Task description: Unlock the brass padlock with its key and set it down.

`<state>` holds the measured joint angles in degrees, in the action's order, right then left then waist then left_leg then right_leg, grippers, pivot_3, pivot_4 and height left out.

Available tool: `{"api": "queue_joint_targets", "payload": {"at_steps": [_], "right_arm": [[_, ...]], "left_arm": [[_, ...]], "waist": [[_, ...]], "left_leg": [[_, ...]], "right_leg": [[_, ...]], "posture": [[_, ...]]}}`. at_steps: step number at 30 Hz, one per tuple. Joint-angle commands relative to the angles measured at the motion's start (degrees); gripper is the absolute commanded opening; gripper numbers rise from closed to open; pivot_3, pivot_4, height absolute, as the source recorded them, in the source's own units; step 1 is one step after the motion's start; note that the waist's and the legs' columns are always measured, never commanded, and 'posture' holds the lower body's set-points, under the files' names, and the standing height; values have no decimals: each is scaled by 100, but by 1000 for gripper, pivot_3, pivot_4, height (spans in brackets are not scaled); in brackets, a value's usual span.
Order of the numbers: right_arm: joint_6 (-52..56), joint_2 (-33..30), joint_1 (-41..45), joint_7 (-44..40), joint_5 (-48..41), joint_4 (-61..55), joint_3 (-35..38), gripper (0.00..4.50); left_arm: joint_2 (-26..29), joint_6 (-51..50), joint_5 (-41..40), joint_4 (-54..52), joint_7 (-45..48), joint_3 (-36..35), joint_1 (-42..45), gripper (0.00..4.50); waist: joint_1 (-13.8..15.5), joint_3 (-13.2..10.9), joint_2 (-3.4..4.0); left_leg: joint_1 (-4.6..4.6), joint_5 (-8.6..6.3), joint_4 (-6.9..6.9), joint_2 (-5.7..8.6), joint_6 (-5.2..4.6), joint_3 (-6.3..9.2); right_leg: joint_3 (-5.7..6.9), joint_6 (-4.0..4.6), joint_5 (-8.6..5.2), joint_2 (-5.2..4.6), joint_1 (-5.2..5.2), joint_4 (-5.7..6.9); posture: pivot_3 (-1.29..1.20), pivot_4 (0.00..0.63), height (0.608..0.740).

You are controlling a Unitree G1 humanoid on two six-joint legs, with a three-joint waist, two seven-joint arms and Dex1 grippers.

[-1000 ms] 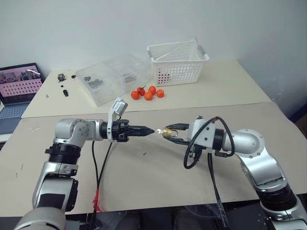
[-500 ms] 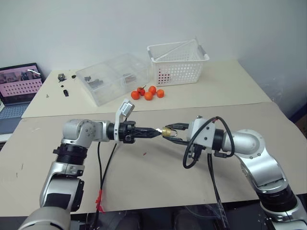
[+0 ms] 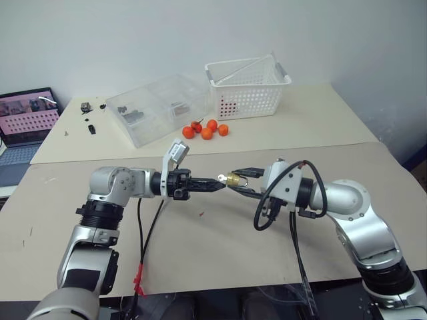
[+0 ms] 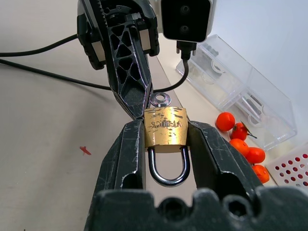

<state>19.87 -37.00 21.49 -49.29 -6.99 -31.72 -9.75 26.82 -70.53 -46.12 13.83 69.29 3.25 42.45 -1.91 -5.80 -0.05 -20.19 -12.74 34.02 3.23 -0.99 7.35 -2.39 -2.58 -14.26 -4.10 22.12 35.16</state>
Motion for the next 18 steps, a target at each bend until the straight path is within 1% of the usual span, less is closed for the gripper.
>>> {"api": "queue_joint_targets", "payload": {"at_steps": [1,8,11,13,14,18], "right_arm": [[-15,-22,20,2,-115,-265,50,932],[-24,-33,23,-10,-106,-251,42,932],[-17,-32,28,-7,-103,-248,28,932],[-20,-42,28,-10,-109,-243,29,932],[-21,-46,30,-10,-111,-239,27,932],[-24,-56,43,-1,-106,-226,8,932]], "left_arm": [[34,31,-108,-11,47,-178,200,55],[182,257,104,-181,257,158,95,55],[206,229,52,-144,322,122,100,800],[198,235,64,-121,295,111,111,1634],[189,251,86,-94,273,104,119,1961],[187,258,67,-54,331,94,132,1961]], "waist": [[-1,0,0],[5,0,0],[13,0,0],[19,0,0],[21,0,0],[33,0,0]], "left_leg": [[0,0,0,0,0,0],[0,0,0,0,0,0],[0,0,0,0,0,0],[0,0,0,0,0,0],[0,0,0,0,0,-1],[0,0,0,0,0,-1]], "right_leg": [[0,0,0,0,0,0],[0,0,0,0,0,0],[0,0,0,0,0,-1],[0,0,0,1,0,-1],[0,0,0,0,0,-1],[0,0,0,0,0,-1]], "posture": [[0,150,740],[0,150,740],[0,150,740],[0,150,740],[0,150,740],[0,150,740]]}}
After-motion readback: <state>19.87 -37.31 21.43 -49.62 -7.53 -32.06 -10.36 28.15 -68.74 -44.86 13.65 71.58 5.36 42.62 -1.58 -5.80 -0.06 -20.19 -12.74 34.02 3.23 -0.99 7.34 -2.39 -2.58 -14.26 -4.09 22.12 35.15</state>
